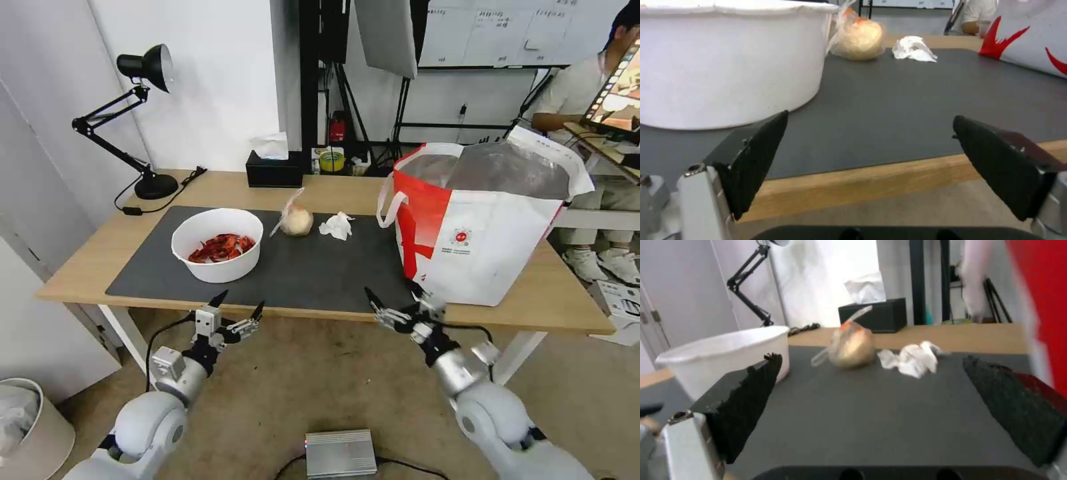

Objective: Pick up the trash from the table and place it into the takeout bag.

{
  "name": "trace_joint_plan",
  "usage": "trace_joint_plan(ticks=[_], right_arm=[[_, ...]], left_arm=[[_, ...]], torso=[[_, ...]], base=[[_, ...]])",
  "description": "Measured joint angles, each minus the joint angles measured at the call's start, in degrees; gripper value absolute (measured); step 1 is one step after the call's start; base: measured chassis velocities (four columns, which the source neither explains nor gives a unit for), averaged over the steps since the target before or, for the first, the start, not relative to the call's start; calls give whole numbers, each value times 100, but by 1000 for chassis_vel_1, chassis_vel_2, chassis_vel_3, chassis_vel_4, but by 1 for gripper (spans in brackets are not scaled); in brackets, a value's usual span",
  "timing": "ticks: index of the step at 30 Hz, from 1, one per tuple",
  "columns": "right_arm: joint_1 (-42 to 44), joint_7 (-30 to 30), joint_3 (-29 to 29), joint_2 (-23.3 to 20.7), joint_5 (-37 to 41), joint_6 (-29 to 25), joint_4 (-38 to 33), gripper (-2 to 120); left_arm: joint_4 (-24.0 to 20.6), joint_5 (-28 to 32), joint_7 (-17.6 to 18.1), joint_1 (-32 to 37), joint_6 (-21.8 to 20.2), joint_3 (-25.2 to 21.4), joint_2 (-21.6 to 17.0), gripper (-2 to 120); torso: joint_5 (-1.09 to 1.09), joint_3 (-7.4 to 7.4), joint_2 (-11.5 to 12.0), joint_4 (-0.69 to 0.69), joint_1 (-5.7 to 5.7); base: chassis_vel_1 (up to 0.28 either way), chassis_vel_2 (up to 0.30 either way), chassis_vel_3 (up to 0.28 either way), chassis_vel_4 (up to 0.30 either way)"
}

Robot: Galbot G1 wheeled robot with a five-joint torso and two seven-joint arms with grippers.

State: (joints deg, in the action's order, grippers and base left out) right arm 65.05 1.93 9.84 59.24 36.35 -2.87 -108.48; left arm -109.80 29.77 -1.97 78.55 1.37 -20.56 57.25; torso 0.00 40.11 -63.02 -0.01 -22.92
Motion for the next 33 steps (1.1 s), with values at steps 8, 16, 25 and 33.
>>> trace_joint_plan(ticks=[8, 16, 25, 33], right_arm=[[-1520, -706, -973, 79, 567, 612, 538, 100], [-2539, -1609, -1673, 604, 651, 1316, 1266, 100], [-3407, -2758, -2153, 1174, 305, 1945, 2018, 100], [-4098, -3106, -2356, 1501, 450, 2265, 2852, 100]], left_arm=[[34, -12, 12, 80, -52, -52, 95, 100], [-54, -5, 111, 174, -78, -186, 114, 100], [-300, 32, 144, 248, -140, -325, 122, 100], [-333, 26, 148, 264, -146, -340, 218, 100]], torso=[[-3, 0, 0, 1, 0], [-1, 0, 0, -1, -1], [-1, -1, 0, 0, 0], [-1, 0, 0, 0, 0]], base=[[0, 0, 0, 0], [0, 0, 0, 0], [0, 0, 0, 0], [0, 0, 0, 0]])
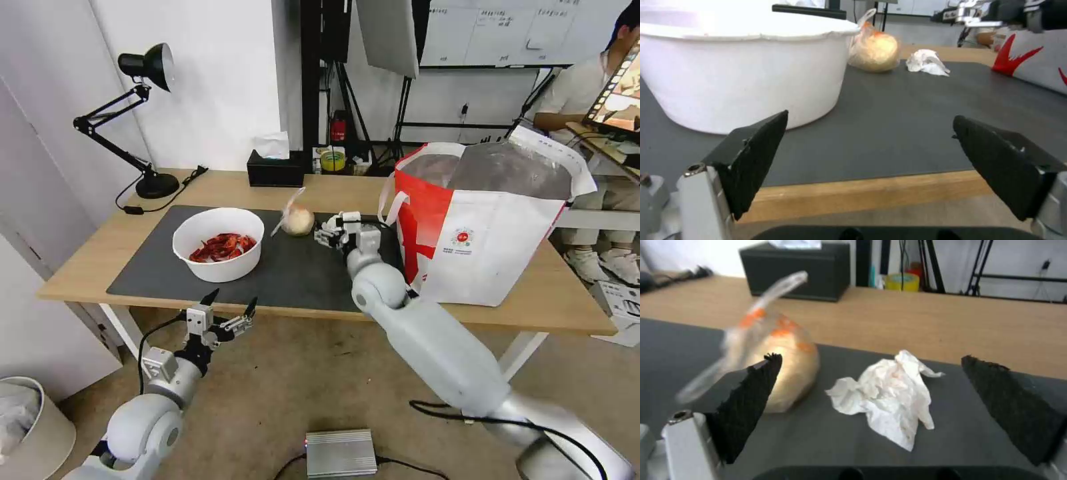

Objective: Pick up the trash from the table and place it into the takeout bag.

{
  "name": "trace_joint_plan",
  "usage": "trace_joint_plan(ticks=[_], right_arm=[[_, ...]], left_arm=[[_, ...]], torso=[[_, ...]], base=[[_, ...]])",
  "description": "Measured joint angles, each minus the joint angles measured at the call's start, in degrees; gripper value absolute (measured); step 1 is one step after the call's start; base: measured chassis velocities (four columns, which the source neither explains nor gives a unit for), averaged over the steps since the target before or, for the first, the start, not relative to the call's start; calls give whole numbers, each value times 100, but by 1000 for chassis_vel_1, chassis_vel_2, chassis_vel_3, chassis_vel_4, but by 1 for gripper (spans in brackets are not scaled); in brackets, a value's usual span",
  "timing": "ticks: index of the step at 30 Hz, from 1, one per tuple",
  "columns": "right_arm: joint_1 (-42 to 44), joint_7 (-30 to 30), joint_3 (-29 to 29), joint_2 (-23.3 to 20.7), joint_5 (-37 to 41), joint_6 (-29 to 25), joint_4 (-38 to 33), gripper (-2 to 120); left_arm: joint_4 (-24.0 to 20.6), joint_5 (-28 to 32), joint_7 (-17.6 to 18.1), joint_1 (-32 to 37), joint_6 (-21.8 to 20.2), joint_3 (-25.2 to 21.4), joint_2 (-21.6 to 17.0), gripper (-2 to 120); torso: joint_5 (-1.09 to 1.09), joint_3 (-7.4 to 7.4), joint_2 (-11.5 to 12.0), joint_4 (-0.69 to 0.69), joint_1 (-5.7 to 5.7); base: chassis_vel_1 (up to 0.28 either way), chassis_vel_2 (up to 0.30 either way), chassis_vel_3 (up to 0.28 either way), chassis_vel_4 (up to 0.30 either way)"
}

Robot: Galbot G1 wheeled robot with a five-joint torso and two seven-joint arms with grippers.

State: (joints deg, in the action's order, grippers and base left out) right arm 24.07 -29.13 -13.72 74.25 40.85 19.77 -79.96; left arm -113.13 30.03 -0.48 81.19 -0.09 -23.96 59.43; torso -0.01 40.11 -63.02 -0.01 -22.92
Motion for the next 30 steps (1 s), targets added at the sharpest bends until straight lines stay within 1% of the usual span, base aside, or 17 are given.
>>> trace_joint_plan(ticks=[2, 3, 6, 10, 12, 16, 21, 26, 30], right_arm=[[-138, 43, -34, 76, 33, 8, 310, 100], [-138, 43, -34, 76, 33, 8, 310, 100], [-366, 113, -34, 273, 69, 16, 836, 100], [-519, 160, -24, 405, 82, 43, 1095, 100], [-663, 172, -21, 530, 85, 155, 1318, 100], [-820, 127, 15, 672, 80, 318, 1567, 100], [-926, 114, 35, 779, 85, 401, 1770, 100], [-1038, 125, 101, 881, 309, 535, 2012, 100], [-1055, 130, 171, 905, 419, 624, 2063, 100]], left_arm=[[-2, -12, 0, 2, 0, -16, 66, 100], [-2, -12, 0, 2, 0, -16, 66, 100], [-2, -17, 3, -4, 0, -16, 105, 100], [-2, -20, 2, -13, 0, 0, 108, 100], [-2, -21, 2, -23, 0, 11, 119, 100], [-1, -28, 1, -23, 3, 14, 123, 100], [-1, -30, 0, -23, 15, 10, 118, 100], [-28, -45, -2, -27, 20, 23, 164, 100], [-32, -62, -2, -20, 21, 27, 193, 100]], torso=[[0, 0, 0, 2, 0], [0, 0, 0, 2, 0], [1, 1, 0, 2, 0], [0, 0, 0, 1, 0], [0, 0, 0, 1, 0], [0, 0, 0, 1, 0], [0, 0, 0, 1, 0], [0, 0, 0, 1, 1], [1, 0, 0, 1, 0]], base=[[0, 0, 0, 0], [0, 0, 0, 0], [0, 0, 0, 0], [0, 0, 0, 0], [0, 0, 0, 0], [0, 0, 0, 0], [0, 0, 0, 0], [0, 0, 0, 0], [0, 0, 0, 0]])
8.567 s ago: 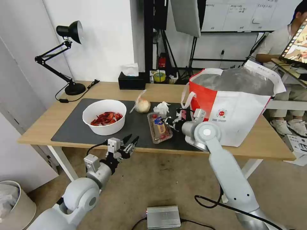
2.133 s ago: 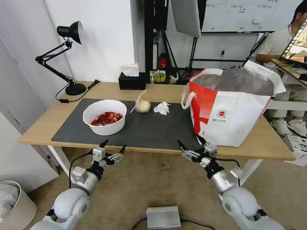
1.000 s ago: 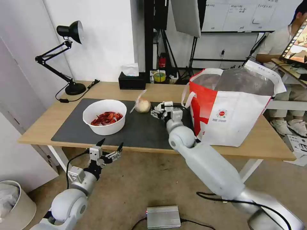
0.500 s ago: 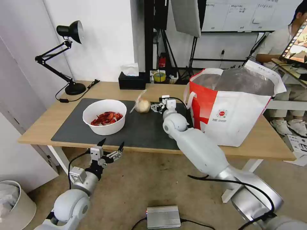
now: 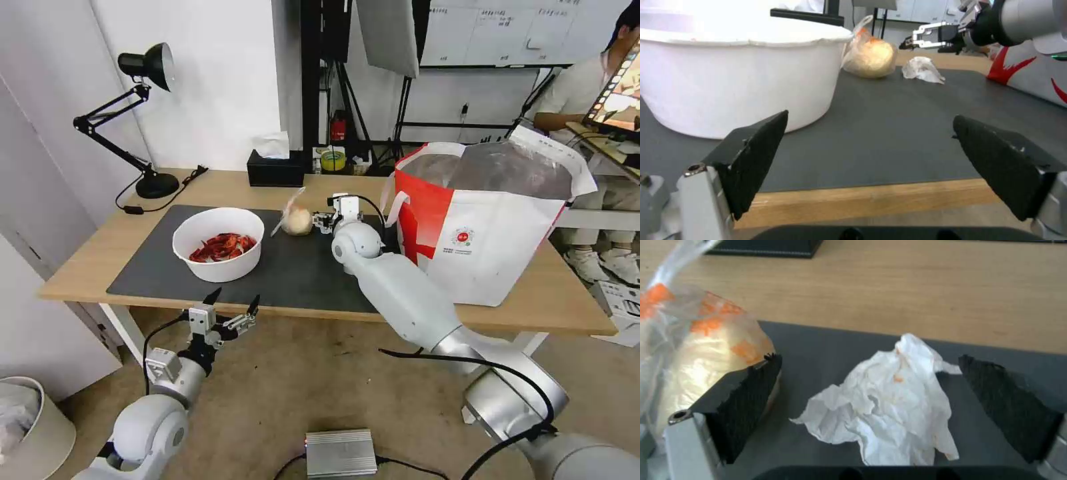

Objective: Pick up the trash from the table and place it into the takeout bag.

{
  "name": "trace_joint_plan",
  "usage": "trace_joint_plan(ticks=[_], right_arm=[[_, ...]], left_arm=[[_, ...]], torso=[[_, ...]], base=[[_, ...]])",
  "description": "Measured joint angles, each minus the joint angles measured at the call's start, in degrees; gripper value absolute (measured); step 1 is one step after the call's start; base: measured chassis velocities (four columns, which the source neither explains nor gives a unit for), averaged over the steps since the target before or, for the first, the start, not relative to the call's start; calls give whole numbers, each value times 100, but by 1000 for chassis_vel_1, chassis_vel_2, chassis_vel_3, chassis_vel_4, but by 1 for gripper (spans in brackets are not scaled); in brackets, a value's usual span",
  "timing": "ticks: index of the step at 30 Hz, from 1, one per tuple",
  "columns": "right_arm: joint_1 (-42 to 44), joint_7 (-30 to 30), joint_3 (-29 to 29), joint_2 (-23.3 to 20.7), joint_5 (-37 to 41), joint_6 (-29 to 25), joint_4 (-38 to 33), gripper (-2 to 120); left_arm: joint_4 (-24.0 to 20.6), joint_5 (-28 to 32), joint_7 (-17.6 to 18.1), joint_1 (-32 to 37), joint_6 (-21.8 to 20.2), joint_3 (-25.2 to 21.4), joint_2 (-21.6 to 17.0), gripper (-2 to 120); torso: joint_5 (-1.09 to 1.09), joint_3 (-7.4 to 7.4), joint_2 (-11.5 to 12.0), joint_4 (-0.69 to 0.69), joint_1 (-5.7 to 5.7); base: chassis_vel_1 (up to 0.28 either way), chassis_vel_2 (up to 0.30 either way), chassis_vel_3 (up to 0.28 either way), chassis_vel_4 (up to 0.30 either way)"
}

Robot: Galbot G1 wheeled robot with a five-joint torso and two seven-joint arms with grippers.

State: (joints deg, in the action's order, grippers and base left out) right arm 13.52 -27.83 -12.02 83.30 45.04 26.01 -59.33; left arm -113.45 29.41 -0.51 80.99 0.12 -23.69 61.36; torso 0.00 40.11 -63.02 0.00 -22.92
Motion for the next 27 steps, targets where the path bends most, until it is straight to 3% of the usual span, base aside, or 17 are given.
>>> trace_joint_plan(ticks=[27], right_arm=[[-136, 180, 184, 0, 509, 674, 225, 100]], left_arm=[[-24, -60, -3, -10, 9, 77, 34, 100]], torso=[[0, 0, -1, 0, 0]], base=[[0, 0, 0, 0]])
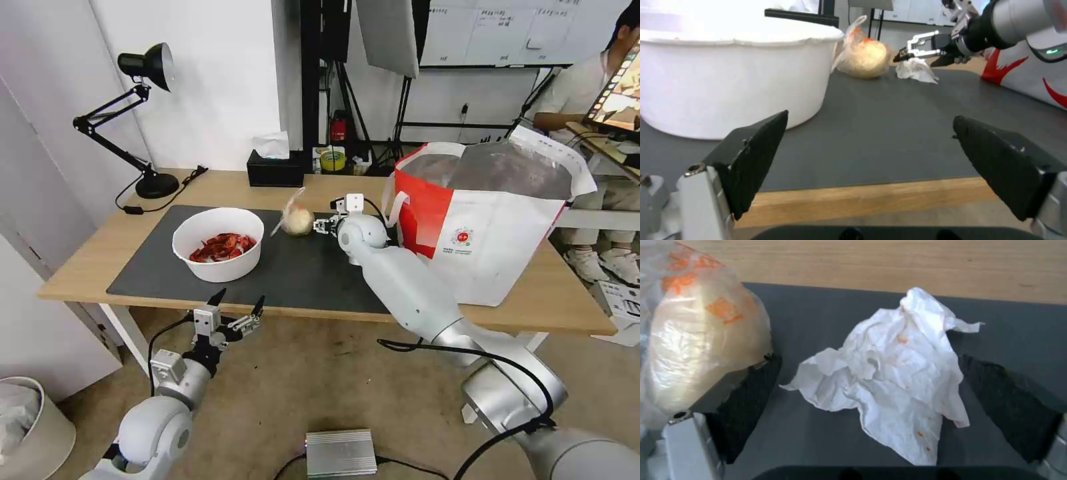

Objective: Pick up the trash from the table and place it into the takeout bag.

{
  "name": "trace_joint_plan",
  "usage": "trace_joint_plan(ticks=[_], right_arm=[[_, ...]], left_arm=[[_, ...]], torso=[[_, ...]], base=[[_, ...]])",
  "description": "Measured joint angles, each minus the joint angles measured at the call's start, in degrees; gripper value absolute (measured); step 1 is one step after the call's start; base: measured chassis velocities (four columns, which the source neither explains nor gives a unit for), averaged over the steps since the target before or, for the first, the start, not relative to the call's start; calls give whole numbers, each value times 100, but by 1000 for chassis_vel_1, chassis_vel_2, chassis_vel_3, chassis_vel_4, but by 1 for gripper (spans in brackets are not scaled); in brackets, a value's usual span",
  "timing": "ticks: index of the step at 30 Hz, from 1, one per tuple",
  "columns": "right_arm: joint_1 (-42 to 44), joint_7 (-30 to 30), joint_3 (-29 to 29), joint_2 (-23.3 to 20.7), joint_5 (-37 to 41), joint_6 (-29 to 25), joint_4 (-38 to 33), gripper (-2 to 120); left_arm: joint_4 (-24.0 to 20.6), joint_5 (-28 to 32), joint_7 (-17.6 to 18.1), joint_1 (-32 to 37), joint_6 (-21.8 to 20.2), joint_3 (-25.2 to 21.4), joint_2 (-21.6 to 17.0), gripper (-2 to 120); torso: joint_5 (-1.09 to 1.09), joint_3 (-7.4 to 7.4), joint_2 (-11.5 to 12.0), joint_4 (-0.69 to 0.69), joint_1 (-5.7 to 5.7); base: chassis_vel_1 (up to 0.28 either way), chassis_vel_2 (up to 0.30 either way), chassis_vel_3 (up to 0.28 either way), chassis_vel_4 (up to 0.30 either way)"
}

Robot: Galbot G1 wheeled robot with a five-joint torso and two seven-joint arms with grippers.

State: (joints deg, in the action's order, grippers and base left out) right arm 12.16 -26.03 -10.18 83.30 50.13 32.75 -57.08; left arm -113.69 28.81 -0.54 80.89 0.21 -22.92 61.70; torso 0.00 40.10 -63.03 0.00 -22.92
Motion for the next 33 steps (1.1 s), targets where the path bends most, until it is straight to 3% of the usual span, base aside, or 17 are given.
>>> trace_joint_plan(ticks=[14, 33], right_arm=[[-95, 173, 85, -8, 169, 48, 272, 99], [-28, -7, 96, -11, 323, 234, 160, 28]], left_arm=[[-34, 46, 7, -45, -7, 85, 17, 100], [-73, 42, 27, 9, 11, 37, 52, 100]], torso=[[0, 0, 0, 0, 0], [0, 0, 0, 1, 1]], base=[[0, 0, 0, 0], [0, 0, 0, 0]])
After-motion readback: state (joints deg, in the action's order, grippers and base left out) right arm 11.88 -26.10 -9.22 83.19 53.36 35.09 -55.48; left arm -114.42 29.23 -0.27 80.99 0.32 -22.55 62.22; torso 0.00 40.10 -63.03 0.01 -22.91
